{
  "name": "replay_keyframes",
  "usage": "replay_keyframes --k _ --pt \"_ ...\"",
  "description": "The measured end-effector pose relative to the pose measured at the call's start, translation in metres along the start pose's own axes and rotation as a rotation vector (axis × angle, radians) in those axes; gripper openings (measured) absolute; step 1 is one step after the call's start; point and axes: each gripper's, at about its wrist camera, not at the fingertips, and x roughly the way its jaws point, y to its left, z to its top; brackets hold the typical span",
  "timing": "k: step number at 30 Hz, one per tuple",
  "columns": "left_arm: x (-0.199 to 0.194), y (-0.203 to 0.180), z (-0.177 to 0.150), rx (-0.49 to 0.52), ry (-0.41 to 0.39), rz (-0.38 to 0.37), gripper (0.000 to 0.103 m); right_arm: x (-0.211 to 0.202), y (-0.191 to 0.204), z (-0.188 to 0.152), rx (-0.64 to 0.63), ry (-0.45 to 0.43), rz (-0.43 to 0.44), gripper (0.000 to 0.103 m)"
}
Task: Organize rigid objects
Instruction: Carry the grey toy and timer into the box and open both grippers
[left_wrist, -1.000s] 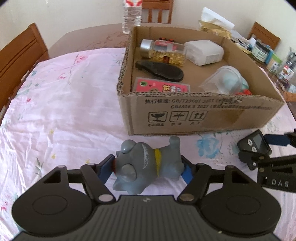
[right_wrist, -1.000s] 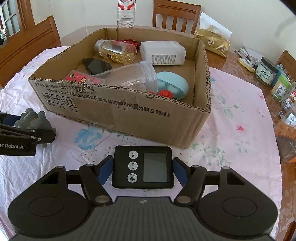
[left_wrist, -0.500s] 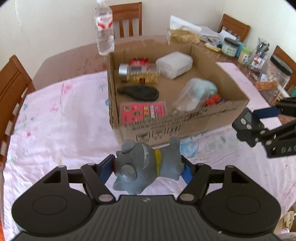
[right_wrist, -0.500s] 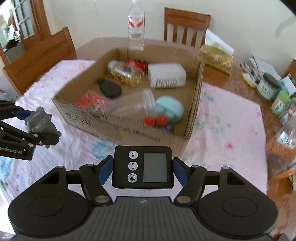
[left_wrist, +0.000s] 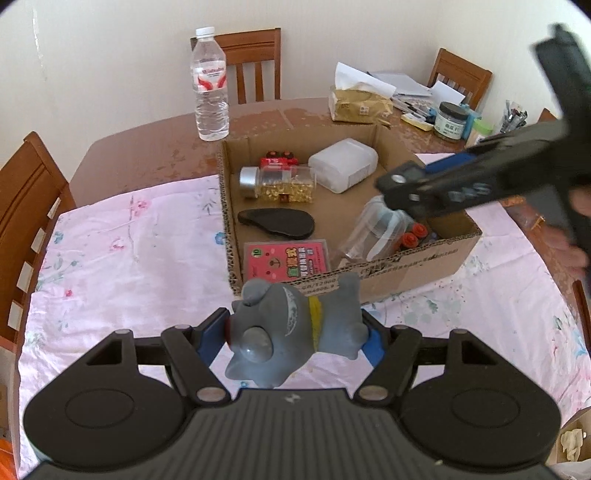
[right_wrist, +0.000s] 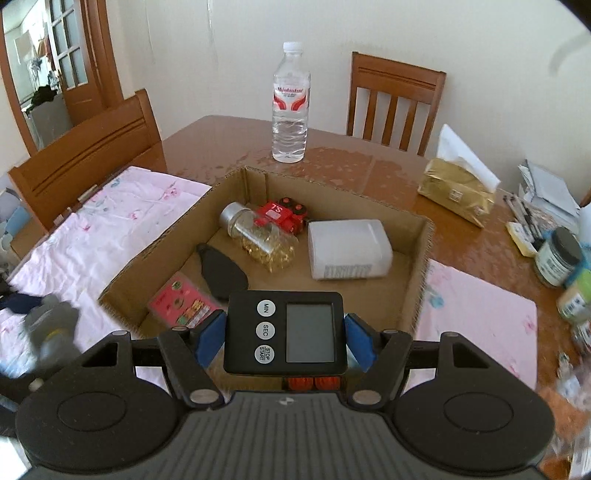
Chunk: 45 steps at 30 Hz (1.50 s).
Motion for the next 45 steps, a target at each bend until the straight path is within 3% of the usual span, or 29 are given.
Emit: replay_keyframes --k 4,5,7,8,11,21,28,35,38,40,45 --pt "-0.003 0.006 0.001 -0.010 -0.005 0.020 0.072 0.022 0.001 0.010 0.013 0.021 0.009 0.078" --pt "-0.002 0.007 0.002 -0.013 -0.007 0.023 0.072 0.024 0.001 0.012 0.020 0.021 0.006 0.082" --pt "-0.003 0.009 0.003 -0.016 -0.012 0.029 0.072 0.021 0.002 0.010 0.030 0.009 -0.007 0.101" --pt "-0.003 0.010 0.004 -0.017 -0.012 0.032 0.072 0.017 0.002 0.009 0.035 -0.004 -0.009 0.103" --pt "-0.002 0.011 0.008 -0.017 -0.015 0.033 0.072 0.007 0.001 0.006 0.040 -0.012 -0.008 0.103" --pt "0.012 -0.009 0.049 0.058 -0.053 -0.017 0.072 -0.028 -0.006 -0.021 0.063 -0.012 -0.122 0.103" --pt "0.044 -0.040 0.091 0.117 -0.052 -0.073 0.072 -0.041 -0.011 -0.044 0.040 0.013 -0.208 0.103" --pt "0.083 -0.071 0.126 0.149 -0.052 -0.093 0.073 -0.046 -0.025 -0.053 0.062 0.026 -0.236 0.103" --pt "0.096 -0.076 0.134 0.131 -0.057 -0.094 0.075 -0.048 -0.030 -0.054 0.079 0.024 -0.233 0.103" --pt "0.097 -0.079 0.137 0.113 -0.077 -0.094 0.094 -0.048 -0.032 -0.054 0.081 0.022 -0.238 0.103" --pt "0.076 -0.078 0.135 0.115 -0.192 -0.054 0.097 -0.051 -0.033 -0.053 0.087 0.013 -0.226 0.103"
